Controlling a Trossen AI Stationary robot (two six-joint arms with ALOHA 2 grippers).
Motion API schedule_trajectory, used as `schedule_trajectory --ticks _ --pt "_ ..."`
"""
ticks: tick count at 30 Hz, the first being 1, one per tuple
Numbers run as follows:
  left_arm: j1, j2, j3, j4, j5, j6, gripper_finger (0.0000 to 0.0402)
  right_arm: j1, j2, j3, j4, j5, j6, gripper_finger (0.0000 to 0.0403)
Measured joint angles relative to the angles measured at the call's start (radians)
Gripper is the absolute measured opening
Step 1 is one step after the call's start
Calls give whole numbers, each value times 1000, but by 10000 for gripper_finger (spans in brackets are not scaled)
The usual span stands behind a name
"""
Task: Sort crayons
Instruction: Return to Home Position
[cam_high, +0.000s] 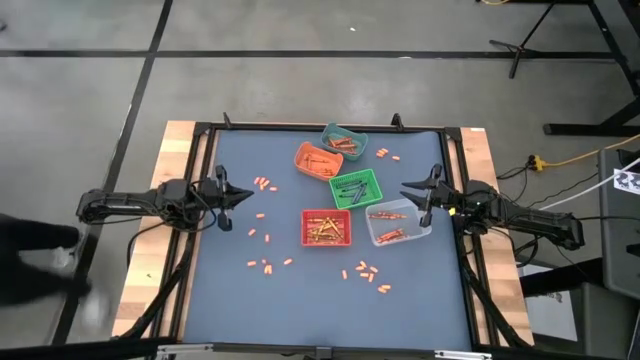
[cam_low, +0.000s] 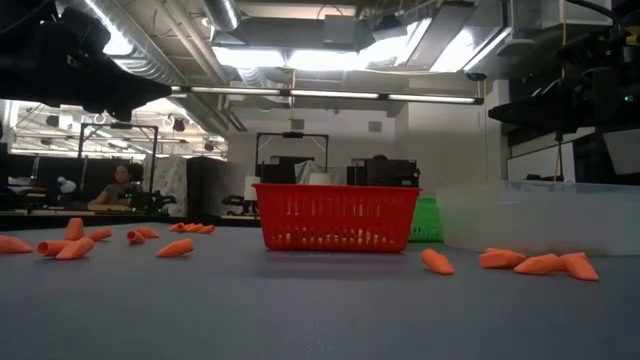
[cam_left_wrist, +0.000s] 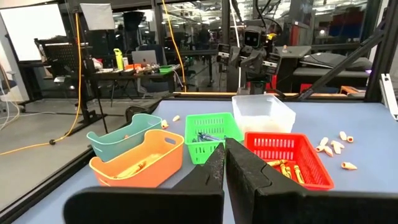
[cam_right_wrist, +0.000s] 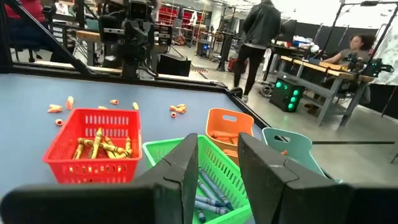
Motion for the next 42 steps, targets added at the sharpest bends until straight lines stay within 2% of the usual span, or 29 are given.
schedule_trajectory --ticks 11,16,42 --pt "0 0 0 0 0 0 0 0 0 0 1 3 1 113" --pt "0 0 0 0 0 0 0 0 0 0 -3 -4 56 113" --pt "0 0 0 0 0 0 0 0 0 0 -8 -12 56 113"
